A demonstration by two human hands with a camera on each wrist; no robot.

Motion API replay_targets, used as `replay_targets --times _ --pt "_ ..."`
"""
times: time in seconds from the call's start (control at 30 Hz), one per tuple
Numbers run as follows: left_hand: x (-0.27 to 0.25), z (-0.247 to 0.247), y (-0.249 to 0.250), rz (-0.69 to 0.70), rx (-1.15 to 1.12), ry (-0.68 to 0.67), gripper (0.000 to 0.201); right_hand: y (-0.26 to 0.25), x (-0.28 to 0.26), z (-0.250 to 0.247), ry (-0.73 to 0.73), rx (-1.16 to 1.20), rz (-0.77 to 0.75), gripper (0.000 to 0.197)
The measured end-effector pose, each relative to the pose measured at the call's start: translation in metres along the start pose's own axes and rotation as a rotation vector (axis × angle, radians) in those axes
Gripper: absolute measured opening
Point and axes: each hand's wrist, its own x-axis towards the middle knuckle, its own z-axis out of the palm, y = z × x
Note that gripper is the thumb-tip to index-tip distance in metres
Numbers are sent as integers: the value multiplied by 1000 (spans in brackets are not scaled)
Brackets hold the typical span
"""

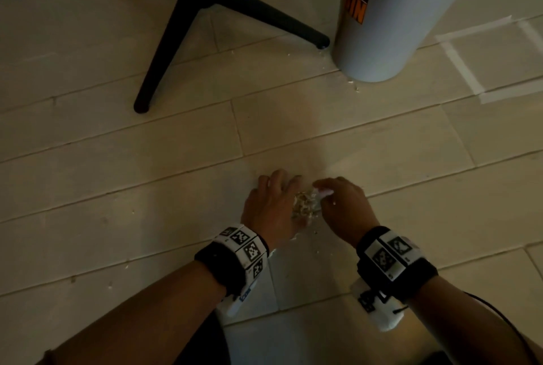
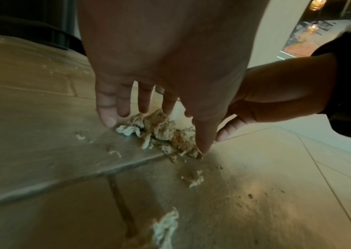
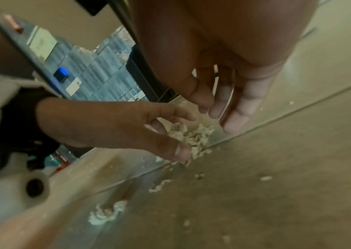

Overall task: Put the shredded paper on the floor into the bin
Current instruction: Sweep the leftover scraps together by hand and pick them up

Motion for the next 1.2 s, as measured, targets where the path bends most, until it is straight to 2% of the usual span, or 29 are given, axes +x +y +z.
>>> replay_targets --times 0.07,0.13,0.37,0.63,0.73,0.8,0.87,0.93,1.03,1.2 --pt "1 0 5 25 21 -29 80 6 -1 -4 38 -18 3 42" --pt "-1 0 12 47 18 -57 75 11 -1 -4 11 -51 17 44" --pt "-11 3 29 173 128 -42 46 20 -2 -2 -21 7 38 44" --pt "-20 7 13 374 113 -26 25 31 -19 4 61 18 3 37" --pt "-13 1 9 350 47 -76 25 32 -28 5 43 -29 -40 38" --pt "-6 -7 8 275 -84 -84 24 33 -35 5 16 -87 -69 39" --pt "0 -25 9 202 -223 -25 18 33 -42 5 -9 -135 -99 42" --pt "6 -51 13 183 -368 95 14 36 -49 6 -24 -172 -118 43" --pt "18 -107 29 252 -531 242 13 38 -56 9 -19 -210 -134 44" --pt "62 -215 66 385 -635 516 13 37 -58 9 -34 -242 -169 46"
